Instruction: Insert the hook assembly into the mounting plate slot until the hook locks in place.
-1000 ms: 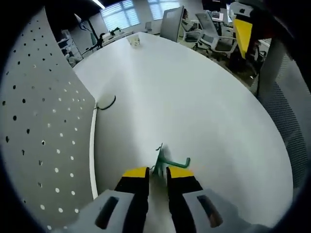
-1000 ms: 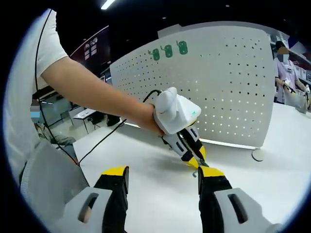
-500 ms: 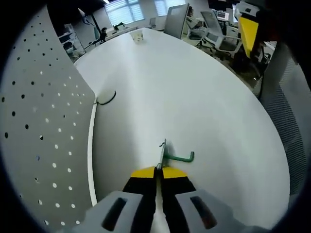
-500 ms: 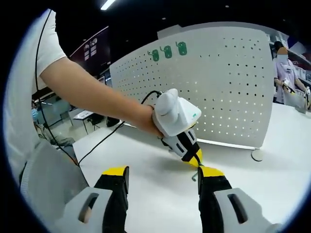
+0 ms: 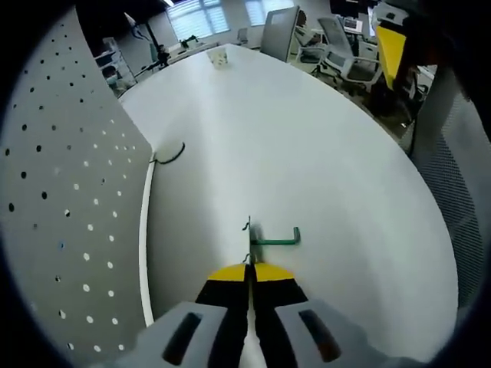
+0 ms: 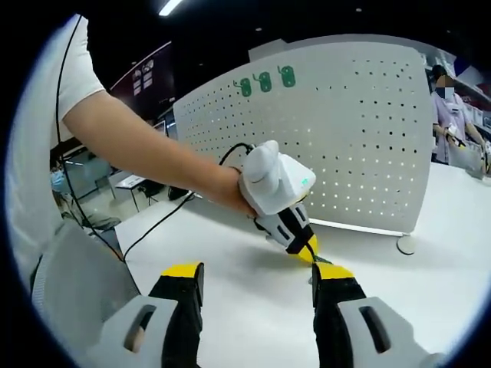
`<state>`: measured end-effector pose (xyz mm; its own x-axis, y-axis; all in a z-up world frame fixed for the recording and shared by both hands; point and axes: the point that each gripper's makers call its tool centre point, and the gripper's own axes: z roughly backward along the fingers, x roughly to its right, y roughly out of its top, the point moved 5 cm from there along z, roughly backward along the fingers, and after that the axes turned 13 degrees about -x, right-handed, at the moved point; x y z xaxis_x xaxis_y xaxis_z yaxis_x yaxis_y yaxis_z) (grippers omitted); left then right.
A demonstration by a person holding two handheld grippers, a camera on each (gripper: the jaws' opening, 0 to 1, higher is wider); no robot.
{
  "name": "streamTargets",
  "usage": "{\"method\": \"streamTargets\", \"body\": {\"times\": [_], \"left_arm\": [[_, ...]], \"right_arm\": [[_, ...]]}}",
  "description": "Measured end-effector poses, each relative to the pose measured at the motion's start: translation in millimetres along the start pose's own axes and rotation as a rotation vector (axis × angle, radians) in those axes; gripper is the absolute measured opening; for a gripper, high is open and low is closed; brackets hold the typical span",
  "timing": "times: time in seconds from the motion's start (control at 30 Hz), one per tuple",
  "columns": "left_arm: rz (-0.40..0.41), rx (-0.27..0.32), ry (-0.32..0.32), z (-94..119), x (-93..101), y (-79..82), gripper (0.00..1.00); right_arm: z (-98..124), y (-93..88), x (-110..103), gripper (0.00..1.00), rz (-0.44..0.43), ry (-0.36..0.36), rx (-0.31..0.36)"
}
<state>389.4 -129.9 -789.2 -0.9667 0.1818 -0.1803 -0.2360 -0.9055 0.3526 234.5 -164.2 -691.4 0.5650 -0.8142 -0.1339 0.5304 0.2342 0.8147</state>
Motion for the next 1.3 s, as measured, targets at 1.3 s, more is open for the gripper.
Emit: {"method": "streamTargets", "body": {"times": [1.3], "left_arm": [[0.283, 0.503, 0.158, 100.0, 3.8, -4.1, 0.01]], "right_arm": [[2.8, 6.3, -1.8, 0.56, 0.007, -0.001, 0.037]]}}
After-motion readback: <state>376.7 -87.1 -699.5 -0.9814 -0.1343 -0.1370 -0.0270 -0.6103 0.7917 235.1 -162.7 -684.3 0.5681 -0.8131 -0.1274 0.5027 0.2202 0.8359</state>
